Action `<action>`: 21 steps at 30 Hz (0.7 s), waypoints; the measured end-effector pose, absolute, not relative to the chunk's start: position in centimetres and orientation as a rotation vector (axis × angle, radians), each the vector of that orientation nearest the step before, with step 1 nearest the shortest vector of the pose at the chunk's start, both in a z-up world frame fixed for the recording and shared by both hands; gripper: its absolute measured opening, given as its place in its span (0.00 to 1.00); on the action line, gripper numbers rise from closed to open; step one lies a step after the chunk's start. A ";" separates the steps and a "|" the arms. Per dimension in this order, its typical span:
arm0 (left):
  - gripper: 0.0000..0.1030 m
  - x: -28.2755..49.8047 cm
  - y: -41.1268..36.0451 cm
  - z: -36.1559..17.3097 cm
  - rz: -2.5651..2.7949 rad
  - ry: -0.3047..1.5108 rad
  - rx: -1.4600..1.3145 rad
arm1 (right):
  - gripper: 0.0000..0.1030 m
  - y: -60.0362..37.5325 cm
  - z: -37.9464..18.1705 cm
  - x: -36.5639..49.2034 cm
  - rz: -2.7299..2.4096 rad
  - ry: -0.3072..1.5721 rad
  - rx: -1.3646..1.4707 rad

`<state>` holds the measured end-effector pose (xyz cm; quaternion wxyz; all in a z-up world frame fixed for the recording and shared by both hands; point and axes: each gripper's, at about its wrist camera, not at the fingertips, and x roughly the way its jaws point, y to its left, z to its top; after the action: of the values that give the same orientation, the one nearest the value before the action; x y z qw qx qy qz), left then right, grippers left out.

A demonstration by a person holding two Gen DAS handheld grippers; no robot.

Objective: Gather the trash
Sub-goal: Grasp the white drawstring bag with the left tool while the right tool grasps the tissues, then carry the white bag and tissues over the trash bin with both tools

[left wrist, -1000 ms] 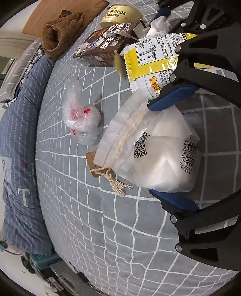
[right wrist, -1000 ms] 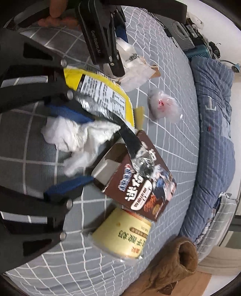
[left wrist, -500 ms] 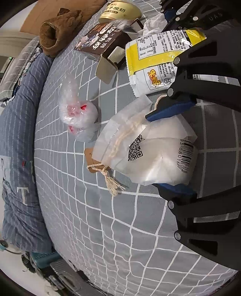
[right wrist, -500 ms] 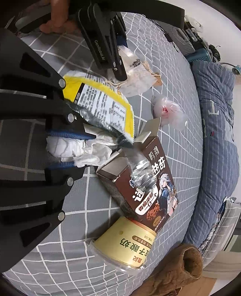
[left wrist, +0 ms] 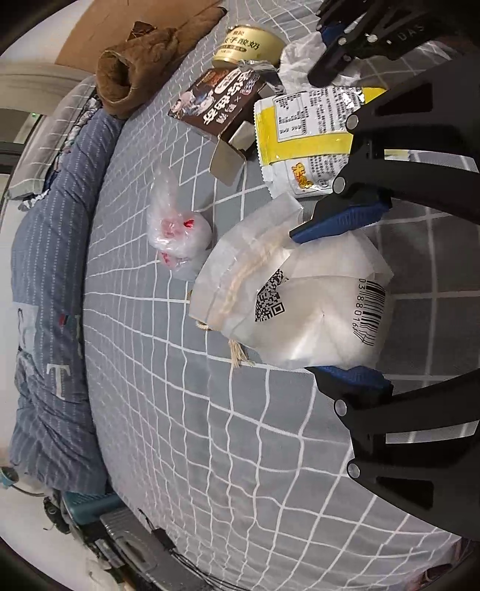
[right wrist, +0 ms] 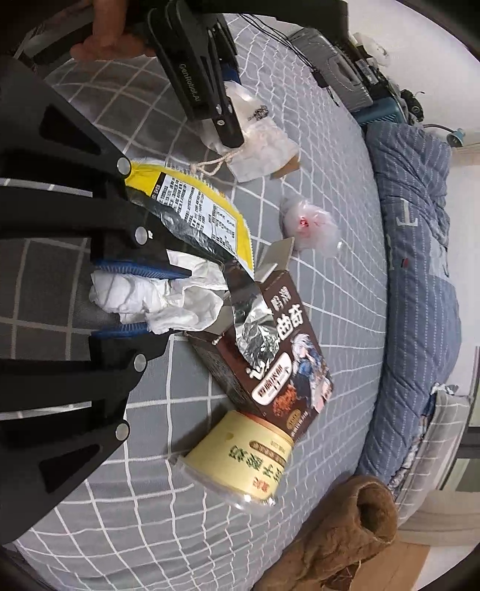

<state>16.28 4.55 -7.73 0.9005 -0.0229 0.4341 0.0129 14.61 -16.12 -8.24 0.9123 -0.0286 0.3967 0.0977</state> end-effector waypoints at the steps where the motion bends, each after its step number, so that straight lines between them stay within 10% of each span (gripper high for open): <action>1: 0.57 16.0 4.5 -7.7 0.023 0.899 -0.049 | 0.20 -16.2 -8.0 14.3 0.197 0.810 -0.057; 21: 0.57 9.8 3.8 -5.6 -0.003 0.861 -0.058 | 0.20 -17.9 -5.2 9.8 0.153 0.745 -0.050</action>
<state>9.82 3.75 -5.56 0.9083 -0.0281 0.4173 -0.0013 9.83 -17.85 -5.17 0.9282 -0.0242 0.3637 0.0745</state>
